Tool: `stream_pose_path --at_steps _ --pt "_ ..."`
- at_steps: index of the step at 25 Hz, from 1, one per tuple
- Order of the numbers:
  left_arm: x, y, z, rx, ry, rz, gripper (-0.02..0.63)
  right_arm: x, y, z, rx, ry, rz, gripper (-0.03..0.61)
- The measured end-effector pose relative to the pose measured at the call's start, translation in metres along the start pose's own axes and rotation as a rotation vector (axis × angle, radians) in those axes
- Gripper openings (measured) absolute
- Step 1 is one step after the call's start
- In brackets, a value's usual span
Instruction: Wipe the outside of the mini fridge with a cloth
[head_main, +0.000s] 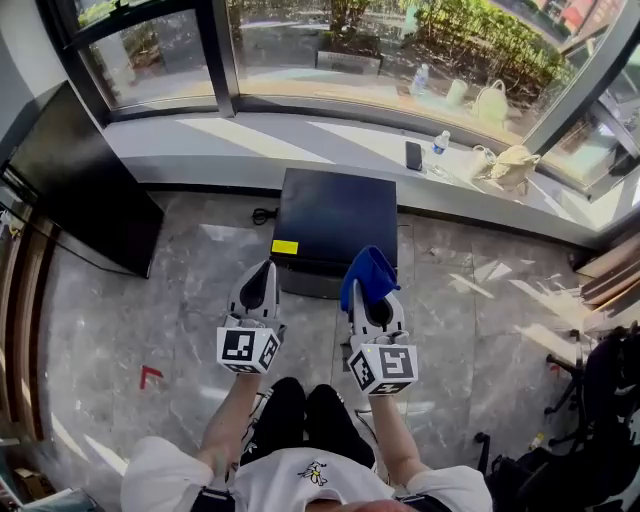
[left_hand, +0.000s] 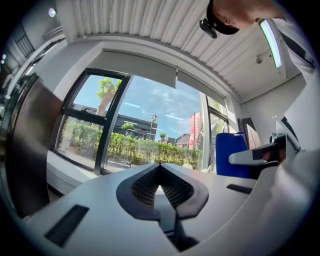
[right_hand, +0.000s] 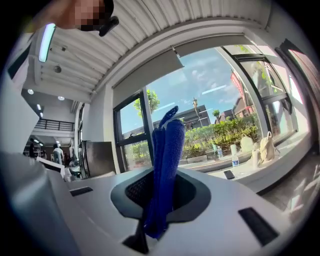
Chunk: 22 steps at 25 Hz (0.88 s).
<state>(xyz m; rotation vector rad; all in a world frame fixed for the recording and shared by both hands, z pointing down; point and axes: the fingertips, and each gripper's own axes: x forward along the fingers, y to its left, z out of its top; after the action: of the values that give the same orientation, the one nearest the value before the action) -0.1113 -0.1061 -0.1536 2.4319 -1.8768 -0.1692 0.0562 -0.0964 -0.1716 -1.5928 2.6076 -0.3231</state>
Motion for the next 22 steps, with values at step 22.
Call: stream_pose_path --at_steps 22 --pt "0.055 0.049 -0.398 0.144 -0.127 -0.076 0.005 0.094 -0.095 -0.386 -0.054 -0.172 0.139 0.072"
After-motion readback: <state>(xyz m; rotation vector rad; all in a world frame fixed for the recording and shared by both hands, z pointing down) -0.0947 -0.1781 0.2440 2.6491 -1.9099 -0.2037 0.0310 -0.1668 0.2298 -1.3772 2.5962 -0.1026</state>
